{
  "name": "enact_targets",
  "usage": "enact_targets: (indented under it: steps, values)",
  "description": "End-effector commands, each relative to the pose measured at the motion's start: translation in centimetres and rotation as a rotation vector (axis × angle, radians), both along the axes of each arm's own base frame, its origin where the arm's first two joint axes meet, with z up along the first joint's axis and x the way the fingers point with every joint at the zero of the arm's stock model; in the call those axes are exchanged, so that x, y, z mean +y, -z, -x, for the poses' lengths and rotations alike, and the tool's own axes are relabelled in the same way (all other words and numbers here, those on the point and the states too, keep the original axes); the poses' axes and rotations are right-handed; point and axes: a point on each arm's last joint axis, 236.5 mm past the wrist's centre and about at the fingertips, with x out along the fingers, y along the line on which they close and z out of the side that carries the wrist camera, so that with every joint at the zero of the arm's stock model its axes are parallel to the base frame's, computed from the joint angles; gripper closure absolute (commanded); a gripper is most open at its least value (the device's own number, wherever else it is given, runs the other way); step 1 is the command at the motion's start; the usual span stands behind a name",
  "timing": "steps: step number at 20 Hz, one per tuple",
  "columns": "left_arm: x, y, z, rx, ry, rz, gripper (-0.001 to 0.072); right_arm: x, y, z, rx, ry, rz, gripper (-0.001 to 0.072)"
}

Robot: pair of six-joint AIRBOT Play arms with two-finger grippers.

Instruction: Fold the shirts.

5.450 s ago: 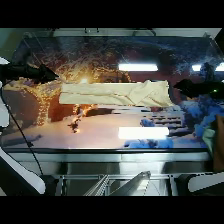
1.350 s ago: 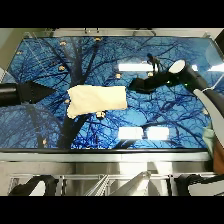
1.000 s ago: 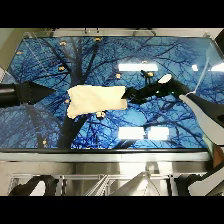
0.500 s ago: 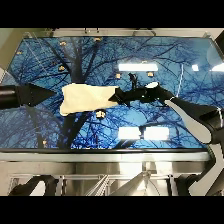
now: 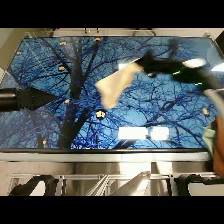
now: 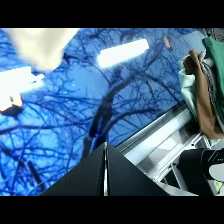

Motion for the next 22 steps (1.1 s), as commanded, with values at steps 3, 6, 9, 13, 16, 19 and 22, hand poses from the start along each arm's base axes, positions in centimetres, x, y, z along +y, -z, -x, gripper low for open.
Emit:
enact_targets:
  steps: [3,6,9,13,16,19,22]
  values:
    - [0.0,0.1,0.1,0.001,0.002,-0.002,0.0691,-25.4,-2.0,10.9,0.346,0.524,0.277,0.0688]
    - [0.0,0.1,0.1,0.001,0.002,-0.002,0.0691,-34.2,-0.8,22.4,0.629,0.756,0.446,0.0687]
    - [0.0,0.1,0.1,0.001,0.002,-0.002,0.0691,-38.1,0.2,31.7,0.881,0.843,0.578,0.0687]
    - [0.1,0.2,0.2,0.006,0.005,-0.009,0.0692,-40.1,1.0,39.0,1.114,0.849,0.725,0.0687]
    - [0.0,0.3,0.4,0.012,0.013,-0.009,0.0691,-39.4,2.2,40.8,1.199,0.780,0.747,0.0686]
    - [0.0,0.3,0.4,0.012,0.014,-0.009,0.0691,-38.0,4.4,42.0,1.275,0.714,0.717,0.0686]
    - [-0.1,0.4,0.7,0.019,0.024,-0.010,0.0691,-36.5,7.1,43.4,1.351,0.648,0.685,0.0686]
